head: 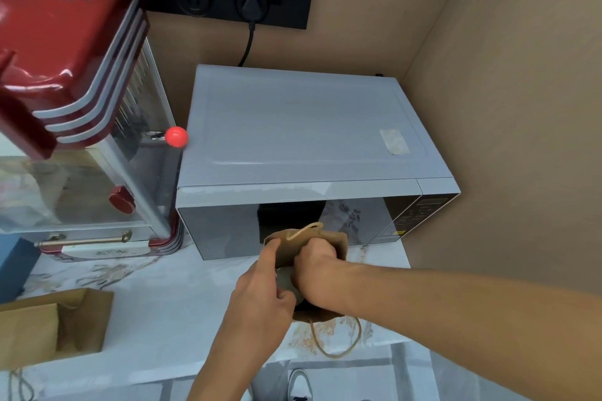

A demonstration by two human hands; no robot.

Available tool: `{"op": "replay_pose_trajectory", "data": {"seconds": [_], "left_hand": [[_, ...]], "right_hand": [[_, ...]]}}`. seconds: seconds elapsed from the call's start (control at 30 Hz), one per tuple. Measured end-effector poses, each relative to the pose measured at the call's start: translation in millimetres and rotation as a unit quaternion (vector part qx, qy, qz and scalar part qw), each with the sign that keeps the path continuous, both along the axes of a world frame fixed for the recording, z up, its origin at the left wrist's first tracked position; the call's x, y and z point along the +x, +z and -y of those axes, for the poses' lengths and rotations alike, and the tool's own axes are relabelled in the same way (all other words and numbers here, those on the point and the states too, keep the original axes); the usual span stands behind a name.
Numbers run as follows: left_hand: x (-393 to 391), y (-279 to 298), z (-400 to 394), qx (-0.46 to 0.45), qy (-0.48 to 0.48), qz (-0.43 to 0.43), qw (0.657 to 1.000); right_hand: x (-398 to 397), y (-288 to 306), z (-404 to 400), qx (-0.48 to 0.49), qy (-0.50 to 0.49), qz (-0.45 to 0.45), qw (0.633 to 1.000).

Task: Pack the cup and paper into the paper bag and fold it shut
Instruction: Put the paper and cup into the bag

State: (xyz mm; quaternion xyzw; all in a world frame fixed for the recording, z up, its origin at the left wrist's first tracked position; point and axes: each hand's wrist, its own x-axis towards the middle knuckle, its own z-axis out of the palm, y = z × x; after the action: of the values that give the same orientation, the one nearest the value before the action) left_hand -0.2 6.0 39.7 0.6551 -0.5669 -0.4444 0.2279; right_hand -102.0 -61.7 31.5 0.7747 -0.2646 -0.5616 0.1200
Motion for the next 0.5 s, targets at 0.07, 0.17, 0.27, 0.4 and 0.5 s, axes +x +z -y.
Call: {"op": "replay_pose_trajectory", "data": {"seconds": [0.07, 0.17, 0.27, 0.4, 0.5], "left_hand": [[0.7, 2.2, 2.3, -0.015, -0.009, -0.013, 1.000], [2.6, 2.7, 6.1, -0.049, -0.012, -0.020, 0.999], [3.5, 1.5, 7.3, -0.074, -0.009, -0.031, 0.997], [3.9, -1.6, 6.3, -0.086, -0.014, -0.040, 0.995], [5.3, -5.1, 5.9, -0.089, -0.016, -0.044, 0.995]], "right_hand": [[0.4, 34.1, 6.2, 0.013, -0.078, 0.049, 0.996], [-5.0, 82.4, 16.3, 0.020, -0.140, 0.093, 0.986], [-5.3, 97.9, 22.4, 0.057, -0.123, 0.099, 0.986], [2.2, 67.8, 19.0, 0.101, -0.133, 0.088, 0.982], [3.4, 38.5, 17.0, 0.110, -0.183, 0.142, 0.967]]}}
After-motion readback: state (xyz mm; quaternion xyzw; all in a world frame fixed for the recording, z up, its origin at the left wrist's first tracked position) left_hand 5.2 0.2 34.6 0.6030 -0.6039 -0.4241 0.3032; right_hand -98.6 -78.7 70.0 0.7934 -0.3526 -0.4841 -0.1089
